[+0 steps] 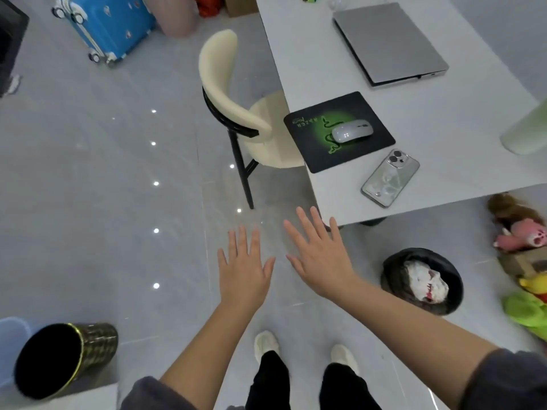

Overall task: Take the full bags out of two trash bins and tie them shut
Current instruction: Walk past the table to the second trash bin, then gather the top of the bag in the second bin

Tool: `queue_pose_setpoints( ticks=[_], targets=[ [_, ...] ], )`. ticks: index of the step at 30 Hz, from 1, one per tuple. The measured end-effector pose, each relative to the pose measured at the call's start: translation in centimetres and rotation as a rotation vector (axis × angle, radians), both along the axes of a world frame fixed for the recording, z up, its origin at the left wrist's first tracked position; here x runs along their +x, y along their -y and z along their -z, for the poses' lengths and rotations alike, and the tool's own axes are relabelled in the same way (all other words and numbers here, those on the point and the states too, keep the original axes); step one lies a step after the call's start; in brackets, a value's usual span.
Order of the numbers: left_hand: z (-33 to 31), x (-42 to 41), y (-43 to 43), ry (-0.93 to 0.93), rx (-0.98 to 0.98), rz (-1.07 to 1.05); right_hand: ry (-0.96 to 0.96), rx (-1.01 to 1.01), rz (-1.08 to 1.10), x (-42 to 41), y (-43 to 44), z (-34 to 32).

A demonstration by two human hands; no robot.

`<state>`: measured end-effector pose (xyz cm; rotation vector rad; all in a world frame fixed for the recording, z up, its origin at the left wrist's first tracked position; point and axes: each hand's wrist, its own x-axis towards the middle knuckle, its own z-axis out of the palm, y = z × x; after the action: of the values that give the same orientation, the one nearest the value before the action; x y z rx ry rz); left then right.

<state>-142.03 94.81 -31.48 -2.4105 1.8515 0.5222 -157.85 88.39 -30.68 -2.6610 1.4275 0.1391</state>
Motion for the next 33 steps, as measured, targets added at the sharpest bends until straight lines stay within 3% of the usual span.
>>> queue_pose_setpoints(
  ticks=[9, 13, 22, 27, 33],
  targets=[
    [6.0, -17.4, -3.6, -0.036, -0.009, -0.119, 0.062, 0.080, -0.242, -18.7, -3.4, 4.7],
    [9.7, -26.5, -4.0, -0.028, -0.038, -0.137, 0.004, 0.055, -0.310, -28.3, -2.8, 8.1],
    [17.7, -38.5, 0.4, -0.053, 0.169, 0.009, -0.128, 0.220, -0.007, -41.6, 1.4, 17.6],
    [27.4, -43.5, 5.1, -0.016, 0.232, 0.178, -0.071, 0.257, 0.089, -46.0, 3.8, 27.8],
    [43.9, -47.8, 10.1, -0.101, 0.199, 0.156, -0.002, 0.238, 0.190, -50.3, 6.3, 43.0]
  ],
)
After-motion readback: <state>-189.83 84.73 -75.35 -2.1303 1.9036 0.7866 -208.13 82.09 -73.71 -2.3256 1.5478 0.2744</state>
